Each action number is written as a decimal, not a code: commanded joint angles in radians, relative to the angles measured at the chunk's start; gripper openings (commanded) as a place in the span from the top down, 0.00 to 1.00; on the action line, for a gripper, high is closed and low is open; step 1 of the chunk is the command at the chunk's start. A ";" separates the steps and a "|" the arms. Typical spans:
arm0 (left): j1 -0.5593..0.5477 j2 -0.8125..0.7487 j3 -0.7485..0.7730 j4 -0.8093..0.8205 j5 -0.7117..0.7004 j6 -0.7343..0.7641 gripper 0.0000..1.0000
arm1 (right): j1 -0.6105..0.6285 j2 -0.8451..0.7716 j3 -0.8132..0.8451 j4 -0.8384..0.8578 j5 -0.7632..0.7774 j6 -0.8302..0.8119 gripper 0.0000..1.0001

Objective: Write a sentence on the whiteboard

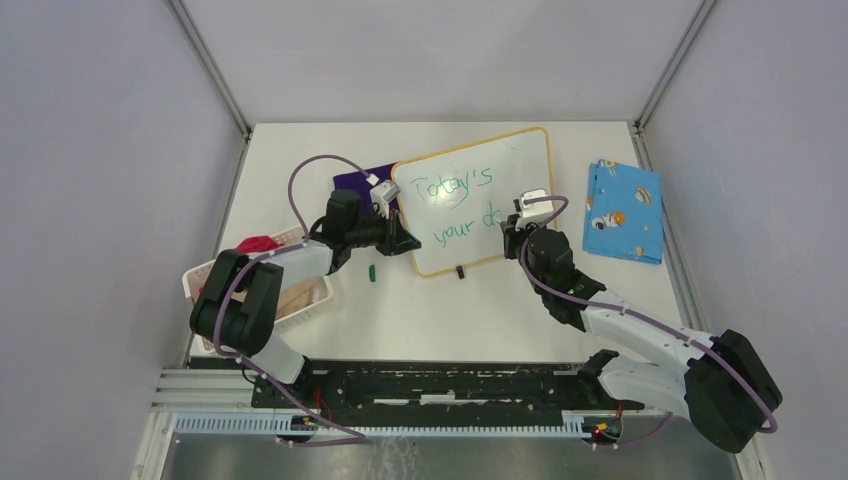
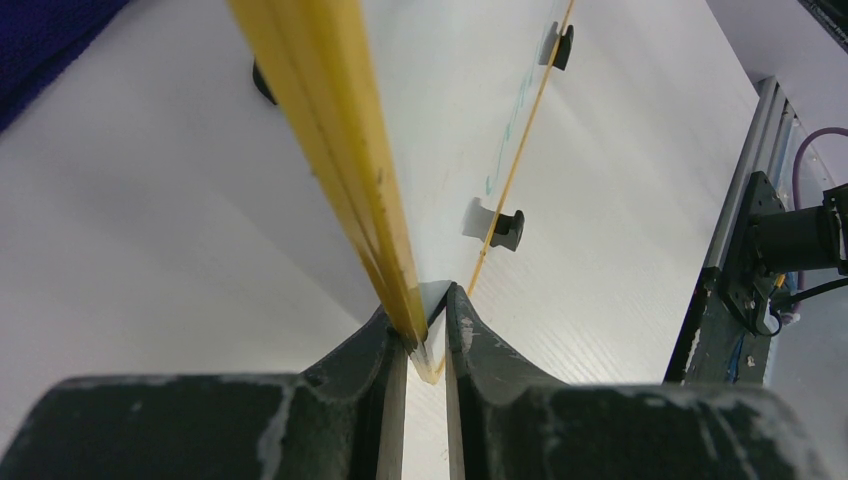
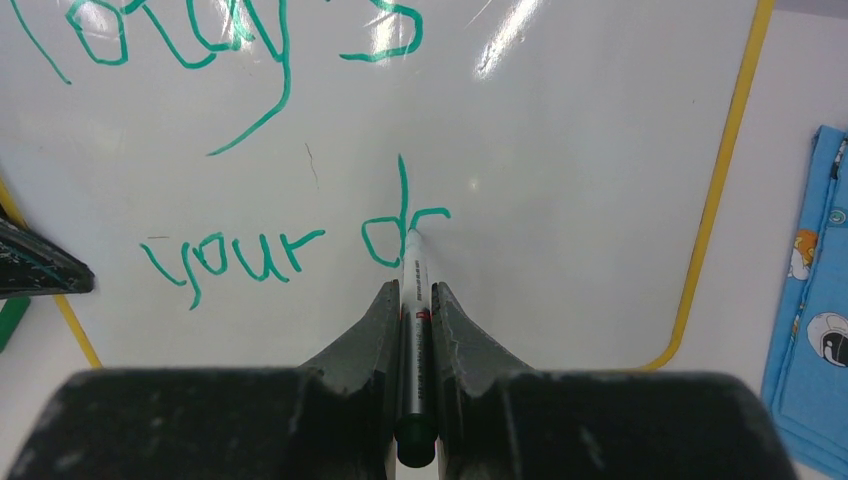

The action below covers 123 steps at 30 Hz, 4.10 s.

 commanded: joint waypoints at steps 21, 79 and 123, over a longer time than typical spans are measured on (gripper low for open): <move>-0.027 0.009 0.006 -0.068 -0.098 0.139 0.98 | -0.009 -0.018 0.011 -0.030 0.094 -0.005 1.00; -0.032 0.007 0.005 -0.071 -0.101 0.141 0.98 | -0.022 -0.029 -0.024 -0.041 0.098 0.001 1.00; -0.033 0.010 0.009 -0.077 -0.104 0.146 0.98 | -0.046 -0.020 0.005 0.023 0.081 -0.014 1.00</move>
